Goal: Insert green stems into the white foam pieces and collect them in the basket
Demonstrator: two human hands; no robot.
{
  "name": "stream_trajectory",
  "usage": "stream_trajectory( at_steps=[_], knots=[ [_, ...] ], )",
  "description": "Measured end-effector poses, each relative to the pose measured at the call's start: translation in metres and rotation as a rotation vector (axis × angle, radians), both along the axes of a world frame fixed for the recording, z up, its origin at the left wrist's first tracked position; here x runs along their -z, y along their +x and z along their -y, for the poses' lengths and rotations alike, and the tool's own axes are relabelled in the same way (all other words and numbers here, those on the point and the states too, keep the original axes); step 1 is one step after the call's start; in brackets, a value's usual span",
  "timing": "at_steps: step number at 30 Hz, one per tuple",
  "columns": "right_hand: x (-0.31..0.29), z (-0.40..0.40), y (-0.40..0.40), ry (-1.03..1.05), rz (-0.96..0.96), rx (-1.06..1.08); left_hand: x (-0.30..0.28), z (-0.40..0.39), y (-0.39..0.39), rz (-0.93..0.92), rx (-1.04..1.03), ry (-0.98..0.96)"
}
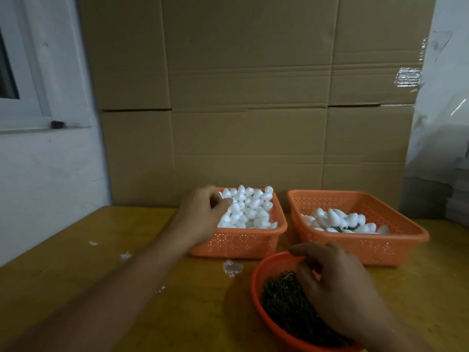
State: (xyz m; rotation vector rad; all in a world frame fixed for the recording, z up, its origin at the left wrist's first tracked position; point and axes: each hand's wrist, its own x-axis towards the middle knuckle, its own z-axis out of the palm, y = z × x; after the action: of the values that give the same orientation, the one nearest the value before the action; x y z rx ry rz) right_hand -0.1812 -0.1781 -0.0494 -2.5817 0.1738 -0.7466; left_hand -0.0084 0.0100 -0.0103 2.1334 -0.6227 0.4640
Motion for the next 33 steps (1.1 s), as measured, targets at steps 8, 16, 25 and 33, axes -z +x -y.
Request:
stream_trajectory(
  at_steps=[8,16,25,33],
  knots=[
    [0.003,0.0,0.001,-0.027,0.023,0.005,-0.009,0.01,0.089,-0.042,-0.034,0.635],
    [0.006,0.002,0.003,-0.044,0.033,0.012,-0.003,0.019,0.095,-0.102,-0.027,1.001],
    [0.007,0.001,0.001,-0.068,0.008,0.018,-0.002,0.033,0.086,-0.013,-0.055,1.105],
    [0.005,0.0,0.001,-0.08,-0.017,0.025,-0.001,0.016,0.089,0.035,0.052,0.73]
  ],
)
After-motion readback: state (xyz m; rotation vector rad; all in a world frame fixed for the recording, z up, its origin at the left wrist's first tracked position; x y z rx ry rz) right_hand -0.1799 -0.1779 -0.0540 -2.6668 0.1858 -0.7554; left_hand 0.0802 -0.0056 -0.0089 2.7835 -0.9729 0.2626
